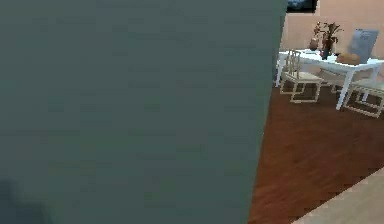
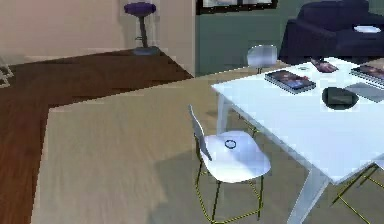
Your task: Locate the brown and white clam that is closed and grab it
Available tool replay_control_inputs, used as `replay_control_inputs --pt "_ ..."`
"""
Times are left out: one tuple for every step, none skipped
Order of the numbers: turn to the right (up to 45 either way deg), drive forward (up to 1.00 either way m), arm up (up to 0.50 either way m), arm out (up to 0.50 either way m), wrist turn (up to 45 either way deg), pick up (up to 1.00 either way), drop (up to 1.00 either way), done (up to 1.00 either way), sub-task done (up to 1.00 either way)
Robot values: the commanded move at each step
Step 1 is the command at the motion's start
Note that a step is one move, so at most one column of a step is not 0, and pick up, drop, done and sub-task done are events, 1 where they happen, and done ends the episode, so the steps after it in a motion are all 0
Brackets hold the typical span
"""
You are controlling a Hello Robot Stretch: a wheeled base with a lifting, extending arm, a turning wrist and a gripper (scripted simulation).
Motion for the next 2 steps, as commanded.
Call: replay_control_inputs --pt "45.0 0.0 0.0 0.0 0.0 0.0 0.0 0.0 0.0" --pt "0.0 1.0 0.0 0.0 0.0 0.0 0.0 0.0 0.0"
